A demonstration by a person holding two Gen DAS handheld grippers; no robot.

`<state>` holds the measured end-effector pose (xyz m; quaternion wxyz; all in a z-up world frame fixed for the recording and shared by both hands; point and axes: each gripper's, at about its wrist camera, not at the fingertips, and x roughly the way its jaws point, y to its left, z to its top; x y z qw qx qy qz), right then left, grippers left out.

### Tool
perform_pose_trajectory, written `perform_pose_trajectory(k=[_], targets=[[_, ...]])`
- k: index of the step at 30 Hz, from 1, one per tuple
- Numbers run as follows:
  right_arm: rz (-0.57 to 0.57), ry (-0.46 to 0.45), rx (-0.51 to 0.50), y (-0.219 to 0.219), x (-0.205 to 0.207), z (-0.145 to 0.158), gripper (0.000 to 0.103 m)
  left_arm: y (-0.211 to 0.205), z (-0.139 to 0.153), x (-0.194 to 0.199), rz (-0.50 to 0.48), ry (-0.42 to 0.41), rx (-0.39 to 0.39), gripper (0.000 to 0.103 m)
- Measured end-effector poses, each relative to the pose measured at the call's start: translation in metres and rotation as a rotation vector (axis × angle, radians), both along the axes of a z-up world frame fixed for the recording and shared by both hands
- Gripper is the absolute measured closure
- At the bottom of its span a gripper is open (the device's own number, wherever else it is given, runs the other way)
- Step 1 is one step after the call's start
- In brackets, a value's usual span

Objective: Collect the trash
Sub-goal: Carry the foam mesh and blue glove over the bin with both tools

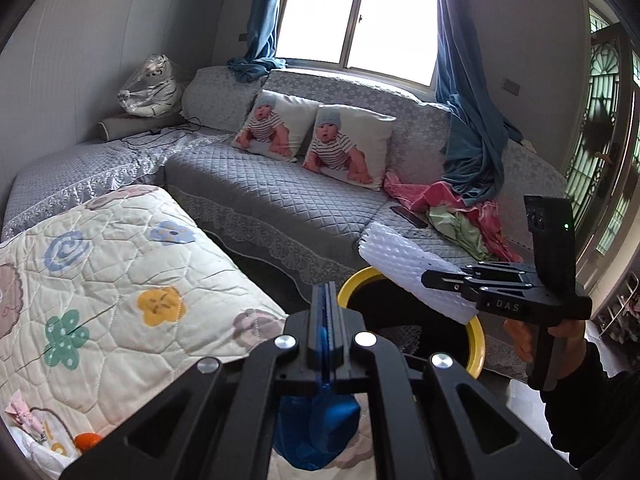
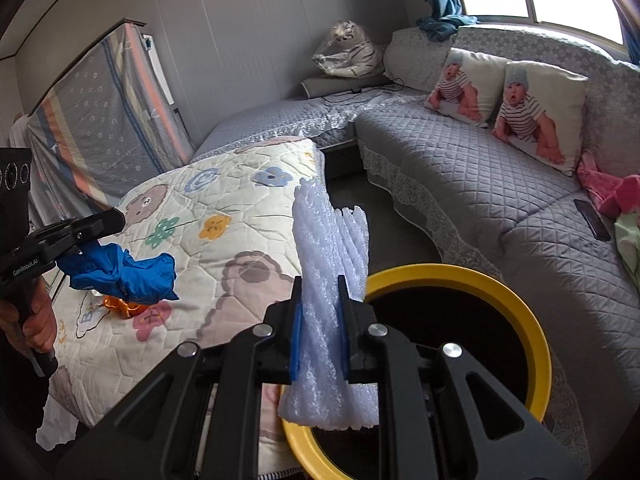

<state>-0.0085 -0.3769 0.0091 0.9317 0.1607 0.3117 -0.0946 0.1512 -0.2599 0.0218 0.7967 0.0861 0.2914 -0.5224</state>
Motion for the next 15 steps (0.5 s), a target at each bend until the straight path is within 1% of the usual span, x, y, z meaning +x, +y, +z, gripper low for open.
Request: perform_pose_trajectory(k=[7,10,13,15], targets=[[-0.117,0.052,-0.009,-0.026,-0.037,-0.024,0.09,-0.061,-0.014,-0.014,-0.078,0.018,0.027,0.102],[-0.144,0.07,0.005,-0.033,-0.05,-0.035,0.09,-0.084,-0.02,-0.02,-0.1,0.019,0.04,0.101],[-0.169,0.092,-0.008,-0.038,-0.059,-0.044,0.089,-0.102,-0.025,-0.024,-0.117,0.015,0.051,0.102],[-0.17,0.099,0.002,-0.04,-0.062,-0.049,0.089,-0.114,-0.028,-0.027,-0.111,-0.007,0.068,0.101]])
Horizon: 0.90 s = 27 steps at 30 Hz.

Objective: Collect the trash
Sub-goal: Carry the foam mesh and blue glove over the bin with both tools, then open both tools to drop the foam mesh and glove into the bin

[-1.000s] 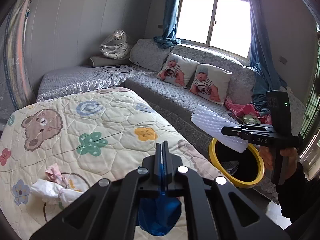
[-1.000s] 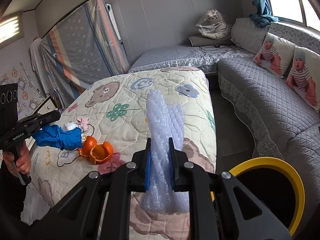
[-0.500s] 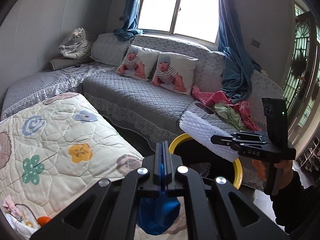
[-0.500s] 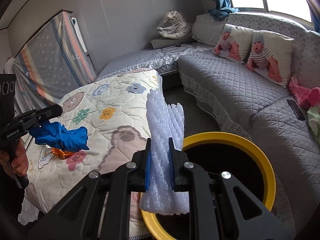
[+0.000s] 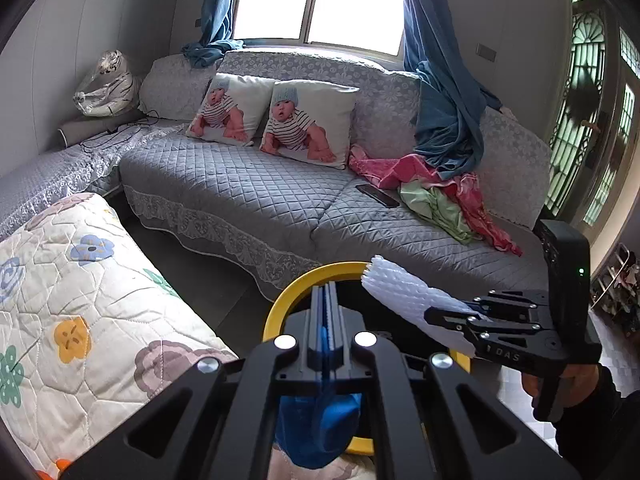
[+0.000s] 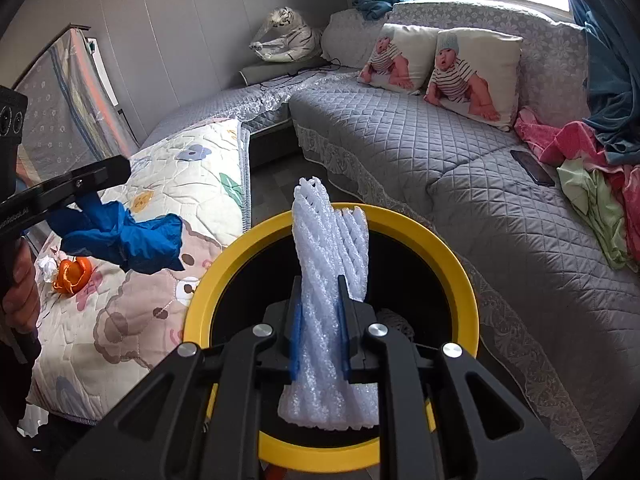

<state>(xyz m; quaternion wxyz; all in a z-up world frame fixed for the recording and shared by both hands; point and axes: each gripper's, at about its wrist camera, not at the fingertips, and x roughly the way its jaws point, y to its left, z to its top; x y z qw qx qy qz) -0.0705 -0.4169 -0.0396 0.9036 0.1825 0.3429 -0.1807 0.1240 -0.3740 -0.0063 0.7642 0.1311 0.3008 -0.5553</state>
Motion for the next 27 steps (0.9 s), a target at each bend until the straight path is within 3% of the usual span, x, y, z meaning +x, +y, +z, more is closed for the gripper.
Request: perform_pose_trajectory(k=[18,25,27], targets=[[-0.032,0.071,-0.02,-0.007,0.005,-0.023,0.088,-0.049,-0.02,-0.013,0.006,-0.019,0.044,0.101],[-0.053,0.085,-0.002,-0.013,0.005,-0.025,0.087,-0.054,-0.026,-0.009,0.015,0.041,0.045,0.101],[-0.064,0.088,-0.002,-0.015,0.004,-0.025,0.082,-0.053,-0.027,-0.006,0.02,0.056,0.04,0.099]])
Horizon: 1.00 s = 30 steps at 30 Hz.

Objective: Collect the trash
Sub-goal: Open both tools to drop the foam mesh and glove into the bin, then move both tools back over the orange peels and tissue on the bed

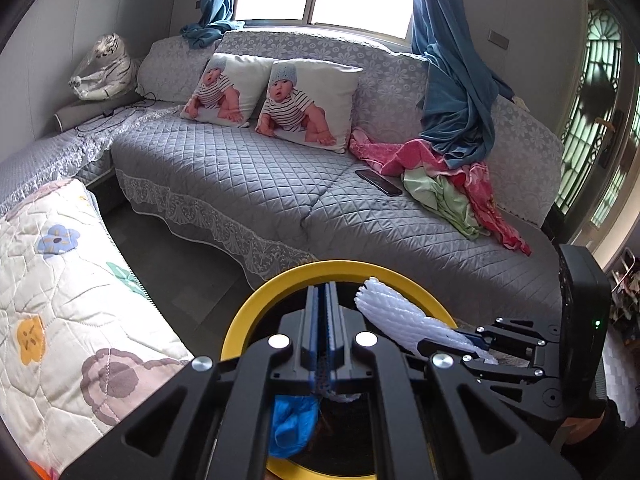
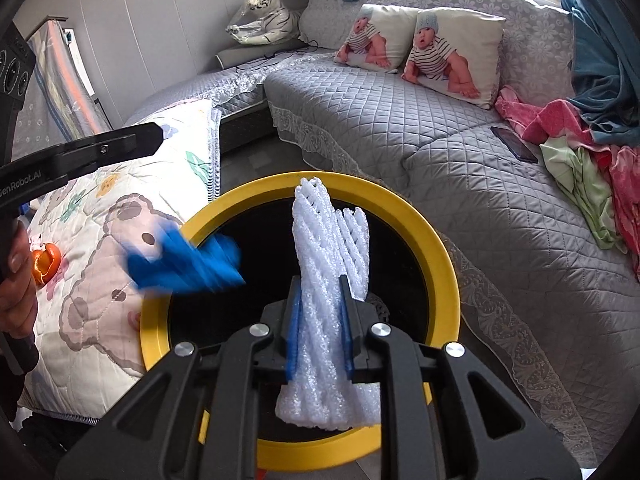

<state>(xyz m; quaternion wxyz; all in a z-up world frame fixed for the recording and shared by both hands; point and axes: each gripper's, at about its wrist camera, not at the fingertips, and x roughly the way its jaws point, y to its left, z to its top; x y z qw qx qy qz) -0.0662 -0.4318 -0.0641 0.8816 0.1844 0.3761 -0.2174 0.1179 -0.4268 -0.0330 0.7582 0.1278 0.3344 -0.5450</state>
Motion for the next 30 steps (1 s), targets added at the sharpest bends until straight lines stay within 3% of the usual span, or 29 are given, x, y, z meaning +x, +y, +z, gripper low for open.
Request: perform_pose_trajectory(k=[2,4,8,10,14,15,19,23,30], targets=[[-0.002,-0.005,0.001,-0.001,0.0,0.001,0.071,0.001,0.0,0.003,0.006,0.008,-0.005,0.09],[-0.01,-0.014,-0.001,-0.001,-0.002,0.003,0.063,0.006,0.001,0.007,0.032,0.006,-0.016,0.07],[-0.034,-0.015,-0.023,0.0,-0.003,0.007,0.052,0.021,0.006,0.02,0.09,0.032,-0.05,0.055],[-0.047,-0.024,-0.032,-0.001,-0.004,0.01,0.044,0.034,0.01,0.029,0.141,0.023,-0.071,0.031],[-0.043,-0.056,-0.103,0.006,-0.001,0.02,0.03,0.067,0.023,0.046,0.221,-0.011,-0.116,0.015],[-0.034,-0.073,-0.107,0.007,0.0,0.023,0.027,0.077,0.027,0.05,0.245,-0.022,-0.131,0.007],[0.036,-0.152,-0.139,0.026,0.014,0.039,0.017,0.123,0.038,0.066,0.344,-0.049,-0.201,0.008],[0.131,-0.217,-0.176,0.052,0.034,0.05,0.011,0.169,0.044,0.08,0.441,-0.102,-0.216,0.008],[0.351,-0.297,-0.189,0.105,0.088,0.063,0.008,0.274,0.045,0.108,0.529,-0.167,-0.155,0.008]])
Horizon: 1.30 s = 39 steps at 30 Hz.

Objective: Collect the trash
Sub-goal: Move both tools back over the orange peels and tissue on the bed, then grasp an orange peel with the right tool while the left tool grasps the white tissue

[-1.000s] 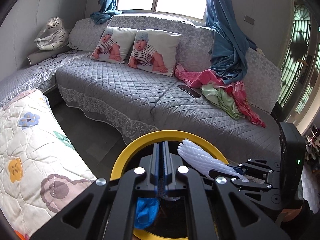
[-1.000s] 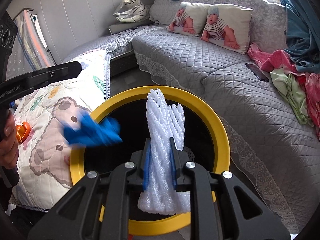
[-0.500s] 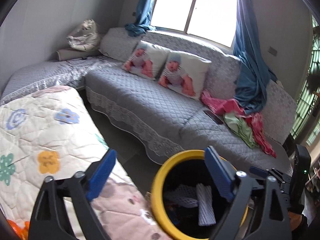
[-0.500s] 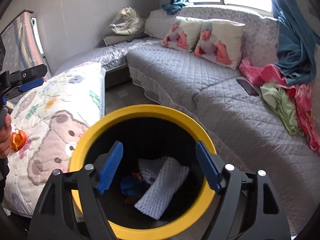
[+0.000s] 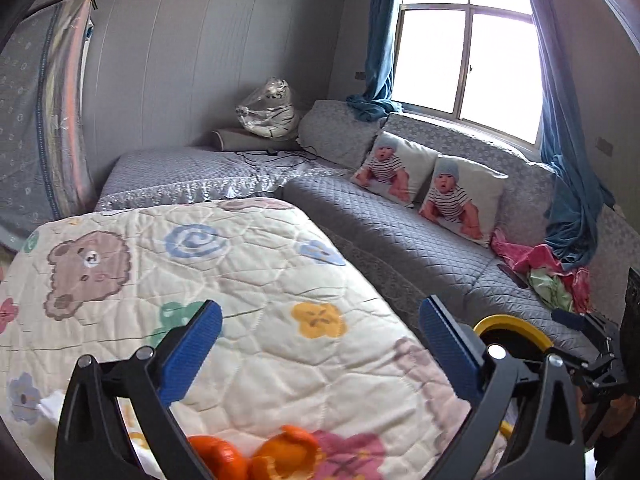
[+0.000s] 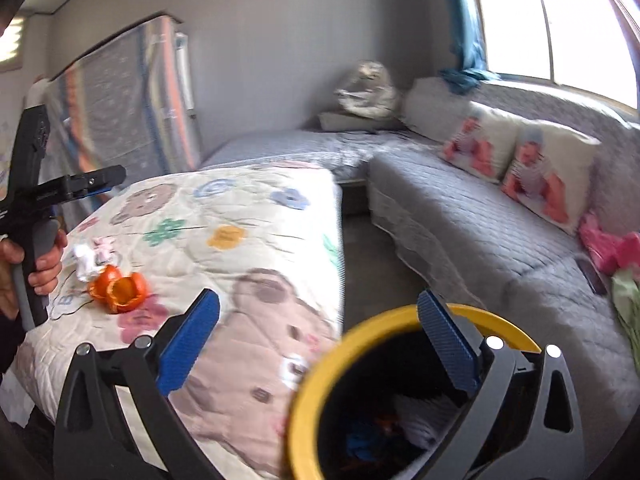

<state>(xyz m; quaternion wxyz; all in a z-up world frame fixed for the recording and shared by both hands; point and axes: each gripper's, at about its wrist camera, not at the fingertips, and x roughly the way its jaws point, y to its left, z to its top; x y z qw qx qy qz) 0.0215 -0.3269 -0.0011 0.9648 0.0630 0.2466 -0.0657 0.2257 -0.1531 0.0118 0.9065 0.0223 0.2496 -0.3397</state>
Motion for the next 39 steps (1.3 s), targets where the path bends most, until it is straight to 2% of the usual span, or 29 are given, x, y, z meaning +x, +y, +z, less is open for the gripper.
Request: perform_pose_trajectory(k=[5,9,12,16,20,23,30,34,39], targets=[[0.201,-0.018,-0.02,0.054,0.04,0.002,0.008,0.091,-0.008,0.021,0.078,0.008,0.057,0.008],[0.328,-0.008,-0.032,0.095,0.065,-0.001,0.008,0.153,-0.016,0.033,0.12,0.029,0.047,0.008],[0.379,0.006,-0.059,0.125,0.082,-0.005,0.008,0.194,-0.028,0.037,0.222,0.038,0.022,0.008],[0.382,0.058,-0.041,0.151,0.104,-0.013,0.008,0.23,-0.051,0.038,0.339,0.119,-0.032,0.008],[0.378,0.106,-0.023,0.174,0.118,-0.023,0.008,0.241,-0.065,0.031,0.44,0.164,-0.046,0.008],[0.395,0.13,-0.01,0.187,0.122,-0.029,0.008,0.235,-0.069,0.022,0.469,0.196,-0.061,0.008],[0.424,0.179,-0.06,0.212,0.12,-0.042,0.008,0.2,-0.078,0.019,0.477,0.254,-0.02,0.008],[0.402,0.206,-0.119,0.22,0.125,-0.049,0.008,0.191,-0.087,0.025,0.483,0.307,-0.031,0.008],[0.403,0.26,-0.112,0.221,0.141,-0.058,0.009,0.188,-0.094,0.034,0.504,0.341,-0.035,0.008]])
